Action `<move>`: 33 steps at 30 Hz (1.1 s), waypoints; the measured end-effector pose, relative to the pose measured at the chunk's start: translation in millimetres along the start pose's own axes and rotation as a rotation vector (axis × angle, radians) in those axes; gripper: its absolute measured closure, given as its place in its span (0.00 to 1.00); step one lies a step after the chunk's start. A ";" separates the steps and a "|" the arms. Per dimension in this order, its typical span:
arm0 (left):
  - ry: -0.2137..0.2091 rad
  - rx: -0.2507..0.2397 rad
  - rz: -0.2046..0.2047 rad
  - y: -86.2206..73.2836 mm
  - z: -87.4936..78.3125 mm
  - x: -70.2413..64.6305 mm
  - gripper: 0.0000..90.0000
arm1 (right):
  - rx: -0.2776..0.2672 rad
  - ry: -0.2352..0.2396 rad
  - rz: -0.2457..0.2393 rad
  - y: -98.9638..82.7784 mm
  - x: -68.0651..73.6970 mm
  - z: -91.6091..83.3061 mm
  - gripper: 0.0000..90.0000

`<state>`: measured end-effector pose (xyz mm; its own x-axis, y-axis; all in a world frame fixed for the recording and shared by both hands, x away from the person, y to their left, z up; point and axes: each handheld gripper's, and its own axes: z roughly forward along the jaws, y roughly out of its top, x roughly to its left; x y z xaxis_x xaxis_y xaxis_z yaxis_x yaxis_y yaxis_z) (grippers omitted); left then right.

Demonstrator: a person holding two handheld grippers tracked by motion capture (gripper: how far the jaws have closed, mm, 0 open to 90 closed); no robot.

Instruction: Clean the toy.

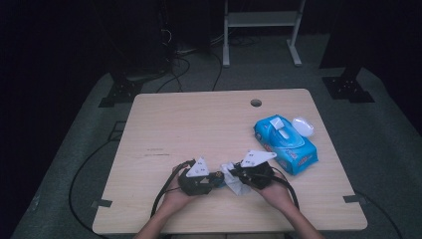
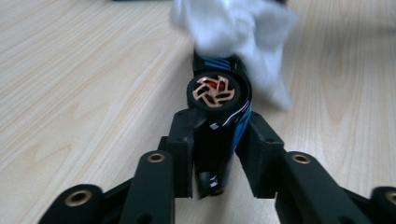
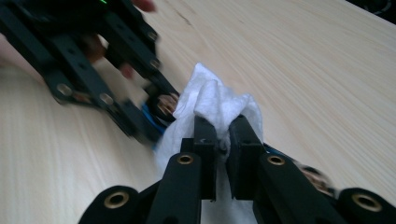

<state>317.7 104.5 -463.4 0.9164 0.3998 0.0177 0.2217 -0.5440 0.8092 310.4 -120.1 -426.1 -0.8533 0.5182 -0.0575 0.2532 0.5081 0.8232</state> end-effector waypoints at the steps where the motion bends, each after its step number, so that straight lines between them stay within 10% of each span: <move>1: 0.005 -0.001 0.000 -0.4 -0.4 1.0 0.76 | -0.003 -0.001 -0.001 2.7 3.2 3.2 0.92; 10: -0.005 -0.005 0.001 -1.6 -0.8 1.8 0.77 | 0.012 -0.016 0.035 2.4 -9.9 3.7 0.92; 16: -0.005 -0.008 0.003 -1.7 -0.7 1.5 0.77 | -0.032 0.070 0.057 7.0 2.7 14.0 0.92; 23: -0.009 -0.008 -0.003 -1.9 -0.9 2.2 0.77 | -0.008 -0.055 0.045 0.6 -8.1 7.3 0.93; 29: -0.012 -0.006 -0.005 -2.0 -1.4 2.1 0.76 | -0.039 0.035 0.013 9.9 14.1 21.1 0.92; 33: -0.015 -0.008 -0.014 -2.6 -1.9 2.8 0.77 | -0.028 -0.019 0.016 5.3 3.2 12.4 0.92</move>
<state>319.0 108.5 -464.3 0.9182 0.3961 -0.0028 0.2323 -0.5326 0.8139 314.6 -107.2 -428.9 -0.8402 0.5395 -0.0551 0.2533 0.4803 0.8398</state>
